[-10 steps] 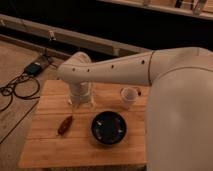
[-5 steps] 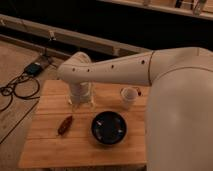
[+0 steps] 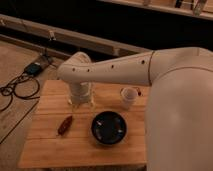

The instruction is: Place the pepper in the ceramic bowl

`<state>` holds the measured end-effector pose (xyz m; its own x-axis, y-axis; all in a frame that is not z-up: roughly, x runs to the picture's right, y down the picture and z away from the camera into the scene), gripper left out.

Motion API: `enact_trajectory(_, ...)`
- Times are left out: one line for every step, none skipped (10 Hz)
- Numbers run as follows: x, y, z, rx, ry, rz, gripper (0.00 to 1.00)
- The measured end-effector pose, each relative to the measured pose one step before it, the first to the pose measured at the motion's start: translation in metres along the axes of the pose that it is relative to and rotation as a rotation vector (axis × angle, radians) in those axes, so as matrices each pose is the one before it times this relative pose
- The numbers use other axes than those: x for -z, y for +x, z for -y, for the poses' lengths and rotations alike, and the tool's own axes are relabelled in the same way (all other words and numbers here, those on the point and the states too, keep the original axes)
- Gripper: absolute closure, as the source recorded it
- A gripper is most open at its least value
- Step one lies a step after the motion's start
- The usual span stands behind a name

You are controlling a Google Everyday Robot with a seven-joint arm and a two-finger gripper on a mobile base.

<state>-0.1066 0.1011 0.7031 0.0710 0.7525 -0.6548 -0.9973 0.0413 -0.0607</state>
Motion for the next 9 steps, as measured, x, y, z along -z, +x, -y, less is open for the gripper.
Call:
enact_trajectory(0.00001, -0.00003, 0.00001, -0.00002, 0.00000, 0.00007, 0.35)
enact_trajectory(0.00001, 0.00001, -0.00003, 0.00004, -0.00003, 0.00000, 0.35)
enact_trajectory(0.00001, -0.00002, 0.00001, -0.00005, -0.00002, 0.00003, 0.35)
enact_trajectory(-0.00004, 0.00003, 0.00004, -0.00003, 0.00004, -0.00009, 0.35)
enact_trajectory(0.00001, -0.00001, -0.00007, 0.00011, -0.00001, 0.00008, 0.35)
enact_trajectory(-0.00034, 0.00000, -0.00007, -0.00021, 0.00074, 0.00038, 0.35)
enact_trajectory(-0.00278, -0.00218, -0.00125, -0.01056, -0.00218, 0.00755, 0.35)
enact_trajectory(-0.00544, -0.00241, -0.00627, -0.00973, -0.00776, 0.00960, 0.35)
enact_trajectory(-0.00817, -0.00105, -0.01061, -0.00502, -0.00826, 0.00879, 0.35)
